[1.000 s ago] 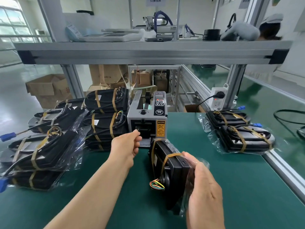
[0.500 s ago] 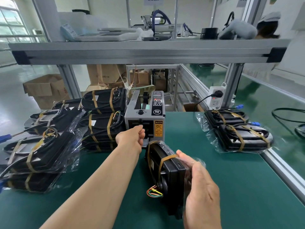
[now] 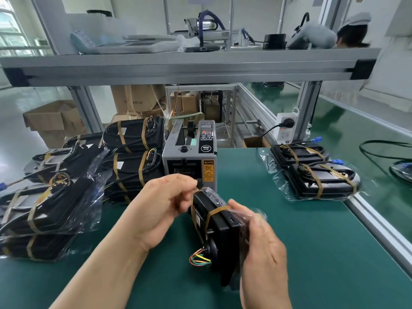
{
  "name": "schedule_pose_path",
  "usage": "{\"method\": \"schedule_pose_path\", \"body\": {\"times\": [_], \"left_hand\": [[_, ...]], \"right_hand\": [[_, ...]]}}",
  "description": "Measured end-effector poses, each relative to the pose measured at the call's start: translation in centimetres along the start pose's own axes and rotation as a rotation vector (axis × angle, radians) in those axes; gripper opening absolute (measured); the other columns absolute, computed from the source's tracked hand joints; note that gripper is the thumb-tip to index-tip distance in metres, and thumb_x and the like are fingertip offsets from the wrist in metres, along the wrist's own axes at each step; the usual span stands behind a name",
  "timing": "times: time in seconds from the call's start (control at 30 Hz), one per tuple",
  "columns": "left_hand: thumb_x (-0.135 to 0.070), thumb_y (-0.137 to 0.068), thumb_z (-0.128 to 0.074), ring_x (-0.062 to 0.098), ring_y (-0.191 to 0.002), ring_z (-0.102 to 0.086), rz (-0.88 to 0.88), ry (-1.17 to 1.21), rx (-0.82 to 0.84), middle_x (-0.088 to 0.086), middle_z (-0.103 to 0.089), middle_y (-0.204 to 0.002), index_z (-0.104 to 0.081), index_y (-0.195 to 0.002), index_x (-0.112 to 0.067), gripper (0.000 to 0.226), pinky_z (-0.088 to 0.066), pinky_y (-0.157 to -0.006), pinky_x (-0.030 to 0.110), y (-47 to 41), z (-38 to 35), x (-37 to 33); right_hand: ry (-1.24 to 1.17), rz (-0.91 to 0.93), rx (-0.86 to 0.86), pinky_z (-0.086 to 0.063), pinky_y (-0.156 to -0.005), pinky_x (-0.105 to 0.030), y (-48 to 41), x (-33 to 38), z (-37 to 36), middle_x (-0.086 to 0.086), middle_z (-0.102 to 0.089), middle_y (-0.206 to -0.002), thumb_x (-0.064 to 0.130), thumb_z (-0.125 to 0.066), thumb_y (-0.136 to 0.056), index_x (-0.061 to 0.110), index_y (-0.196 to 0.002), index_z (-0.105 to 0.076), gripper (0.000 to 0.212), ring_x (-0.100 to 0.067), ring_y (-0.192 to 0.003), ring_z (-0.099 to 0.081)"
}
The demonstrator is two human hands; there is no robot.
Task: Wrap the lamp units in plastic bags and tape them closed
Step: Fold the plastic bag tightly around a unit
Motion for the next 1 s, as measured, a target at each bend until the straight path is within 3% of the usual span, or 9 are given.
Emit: {"method": "schedule_pose_path", "body": {"times": [0.13,0.23,0.37,0.43,0.57,0.77,0.9,1.0], "left_hand": [[-0.022,-0.071,-0.076,0.011,-0.06,-0.04,-0.008,-0.318,0.115,0.007,-0.047,-0.065,-0.071,-0.062,-0.019,0.01,-0.037,-0.059,0.02,3.1,-2.9,-1.5],[-0.01,-0.079,-0.076,-0.001,-0.049,-0.047,-0.02,-0.384,0.127,-0.007,-0.057,-0.056,-0.069,-0.058,-0.017,0.023,-0.038,-0.053,0.007,3.4,-3.8,-1.6],[-0.001,-0.083,-0.069,-0.005,-0.042,-0.046,0.018,-0.387,0.106,-0.012,-0.056,-0.048,-0.066,-0.067,-0.003,0.017,-0.036,-0.048,0.006,3.3,-4.0,-1.0],[-0.001,-0.083,-0.069,-0.004,-0.042,-0.047,0.036,-0.383,0.102,-0.009,-0.057,-0.05,-0.067,-0.069,0.001,0.014,-0.036,-0.047,0.006,3.3,-4.0,-0.7],[-0.002,-0.08,-0.07,-0.001,-0.043,-0.046,0.047,-0.372,0.071,-0.005,-0.056,-0.051,-0.067,-0.061,-0.008,0.02,-0.037,-0.046,0.008,3.2,-3.6,-0.6],[-0.008,-0.077,-0.071,0.001,-0.044,-0.045,0.044,-0.371,0.079,-0.004,-0.056,-0.053,-0.067,-0.057,-0.013,0.021,-0.036,-0.047,0.009,3.2,-3.5,-0.4],[-0.009,-0.081,-0.071,0.007,-0.05,-0.037,0.085,-0.363,0.072,-0.001,-0.052,-0.057,-0.069,-0.059,-0.017,0.024,-0.031,-0.054,0.022,3.0,-3.0,0.2],[-0.008,-0.081,-0.072,0.006,-0.049,-0.038,0.075,-0.368,0.083,-0.002,-0.051,-0.055,-0.067,-0.057,-0.016,0.025,-0.032,-0.051,0.019,2.9,-3.0,0.2]], "right_hand": [[-0.039,-0.018,0.028,-0.051,-0.096,-0.037,0.1,-0.4,-0.6,0.012,-0.077,-0.107,0.043,-0.045,-0.091,0.039,-0.105,-0.077,0.035,-0.006,-0.107,-0.069],[-0.038,-0.013,0.034,-0.055,-0.094,-0.036,0.2,-0.6,-0.8,0.011,-0.077,-0.106,0.044,-0.045,-0.092,0.04,-0.105,-0.077,0.035,-0.008,-0.106,-0.07],[-0.022,-0.003,0.069,-0.053,-0.099,-0.045,0.6,-0.5,-1.3,0.01,-0.076,-0.109,0.047,-0.044,-0.092,0.042,-0.107,-0.076,0.035,-0.011,-0.109,-0.07],[0.014,0.011,0.081,-0.053,-0.097,-0.043,0.7,-0.3,-1.4,0.015,-0.076,-0.105,0.046,-0.044,-0.092,0.045,-0.105,-0.075,0.034,-0.005,-0.105,-0.07],[0.027,0.027,0.078,-0.05,-0.103,-0.045,0.6,-0.2,-1.3,0.016,-0.075,-0.108,0.057,-0.044,-0.087,0.047,-0.106,-0.074,0.037,-0.005,-0.112,-0.067],[-0.004,0.027,0.084,-0.049,-0.103,-0.051,0.5,-0.8,-1.5,0.01,-0.076,-0.111,0.045,-0.045,-0.094,0.042,-0.108,-0.075,0.034,-0.014,-0.112,-0.068],[0.003,0.039,0.088,-0.052,-0.1,-0.047,0.5,-0.7,-1.5,0.014,-0.075,-0.111,0.057,-0.045,-0.089,0.045,-0.108,-0.075,0.038,-0.007,-0.11,-0.068],[-0.02,0.027,0.094,-0.052,-0.099,-0.049,0.5,-1.0,-1.6,0.012,-0.076,-0.11,0.062,-0.045,-0.086,0.044,-0.109,-0.075,0.041,-0.009,-0.108,-0.07]]}}
Point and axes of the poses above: each hand's wrist, its own y-axis away from the middle knuckle, its own z-axis out of the back of the hand, x = y × z, the point moved 10 cm from there along -y, towards the middle knuckle
